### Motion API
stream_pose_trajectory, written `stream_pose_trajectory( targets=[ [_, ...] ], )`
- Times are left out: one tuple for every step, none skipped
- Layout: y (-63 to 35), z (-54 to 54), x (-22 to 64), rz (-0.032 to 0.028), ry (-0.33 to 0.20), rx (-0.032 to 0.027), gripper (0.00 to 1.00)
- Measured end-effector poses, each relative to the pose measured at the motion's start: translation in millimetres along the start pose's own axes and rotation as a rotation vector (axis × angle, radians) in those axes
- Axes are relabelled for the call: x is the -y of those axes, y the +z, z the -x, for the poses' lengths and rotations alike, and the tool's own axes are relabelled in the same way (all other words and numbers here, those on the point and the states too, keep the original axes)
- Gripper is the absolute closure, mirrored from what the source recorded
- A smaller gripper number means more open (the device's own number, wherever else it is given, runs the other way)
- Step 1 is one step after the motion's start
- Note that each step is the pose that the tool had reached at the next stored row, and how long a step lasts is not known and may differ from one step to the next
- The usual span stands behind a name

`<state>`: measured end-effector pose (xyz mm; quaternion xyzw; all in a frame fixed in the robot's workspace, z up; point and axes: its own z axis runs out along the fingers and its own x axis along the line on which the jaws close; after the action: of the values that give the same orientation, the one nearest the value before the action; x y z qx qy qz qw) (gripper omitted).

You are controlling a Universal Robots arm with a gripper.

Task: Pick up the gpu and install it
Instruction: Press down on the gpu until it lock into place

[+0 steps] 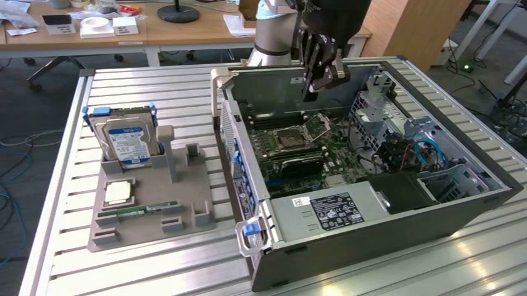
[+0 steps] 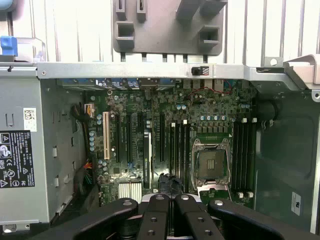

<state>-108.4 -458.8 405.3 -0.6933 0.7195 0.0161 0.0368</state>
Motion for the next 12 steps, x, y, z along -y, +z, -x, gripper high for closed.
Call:
stream_pose_trajectory(
  targets=[
    [0.0,0.0,0.0,0.0,0.0,0.0,0.89],
    [0.0,0.0,0.0,0.0,0.0,0.0,0.89],
    [0.0,0.0,0.0,0.0,0.0,0.0,0.89],
    [0.0,0.0,0.0,0.0,0.0,0.0,0.89],
    [0.0,0.0,0.0,0.0,0.0,0.0,0.89],
    [0.0,0.0,0.0,0.0,0.0,0.0001,0.89],
    [0.0,0.0,0.0,0.0,0.0,0.0,0.89],
    [0.0,0.0,0.0,0.0,0.0,0.0,0.89],
    [0.0,0.0,0.0,0.0,0.0,0.0,0.89],
    [0.0,0.0,0.0,0.0,0.0,0.0,0.89],
    [0.0,0.0,0.0,0.0,0.0,0.0,0.89],
    [0.0,0.0,0.0,0.0,0.0,0.0,0.89]
  ],
)
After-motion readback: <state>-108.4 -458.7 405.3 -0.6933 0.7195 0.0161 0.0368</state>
